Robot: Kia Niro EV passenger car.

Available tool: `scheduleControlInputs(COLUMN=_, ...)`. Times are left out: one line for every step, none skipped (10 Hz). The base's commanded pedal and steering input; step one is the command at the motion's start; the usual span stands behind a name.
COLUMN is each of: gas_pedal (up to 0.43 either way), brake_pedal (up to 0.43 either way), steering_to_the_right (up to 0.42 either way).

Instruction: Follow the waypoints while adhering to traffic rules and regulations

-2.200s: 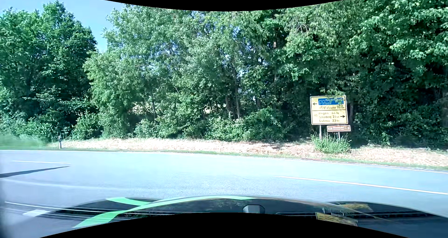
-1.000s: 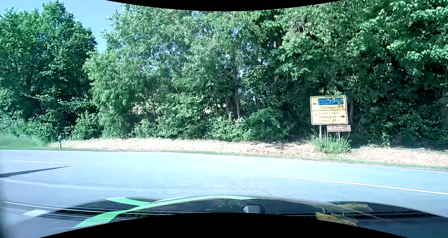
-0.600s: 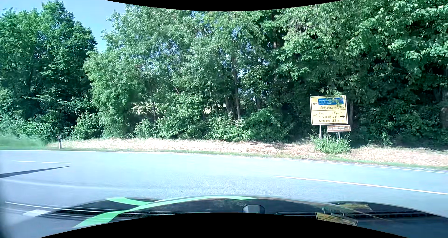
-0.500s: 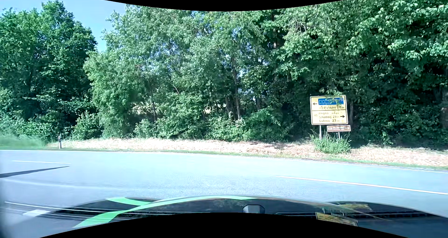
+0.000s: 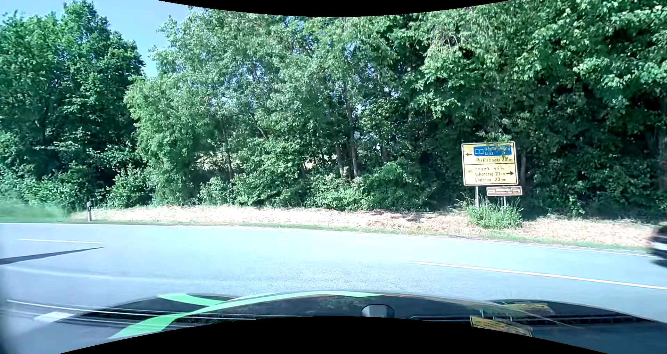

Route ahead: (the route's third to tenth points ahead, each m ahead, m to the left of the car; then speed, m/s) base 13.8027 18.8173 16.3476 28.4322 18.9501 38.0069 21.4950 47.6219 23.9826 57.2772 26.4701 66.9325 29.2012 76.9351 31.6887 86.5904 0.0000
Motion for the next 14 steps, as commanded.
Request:
scheduleControlInputs(gas_pedal=0.000, brake_pedal=0.293, steering_to_the_right=-0.137)
scheduleControlInputs(gas_pedal=0.000, brake_pedal=0.293, steering_to_the_right=-0.137)
scheduleControlInputs(gas_pedal=0.000, brake_pedal=0.293, steering_to_the_right=-0.137)
scheduleControlInputs(gas_pedal=0.000, brake_pedal=0.293, steering_to_the_right=-0.137)
scheduleControlInputs(gas_pedal=0.000, brake_pedal=0.293, steering_to_the_right=-0.137)
scheduleControlInputs(gas_pedal=0.000, brake_pedal=0.293, steering_to_the_right=-0.137)
scheduleControlInputs(gas_pedal=0.000, brake_pedal=0.293, steering_to_the_right=-0.137)
scheduleControlInputs(gas_pedal=0.000, brake_pedal=0.293, steering_to_the_right=-0.137)
scheduleControlInputs(gas_pedal=0.000, brake_pedal=0.293, steering_to_the_right=-0.137)
scheduleControlInputs(gas_pedal=0.000, brake_pedal=0.293, steering_to_the_right=-0.137)
scheduleControlInputs(gas_pedal=0.000, brake_pedal=0.293, steering_to_the_right=-0.137)
scheduleControlInputs(gas_pedal=0.000, brake_pedal=0.293, steering_to_the_right=-0.137)
scheduleControlInputs(gas_pedal=0.000, brake_pedal=0.293, steering_to_the_right=-0.137)
scheduleControlInputs(gas_pedal=0.000, brake_pedal=0.293, steering_to_the_right=-0.137)
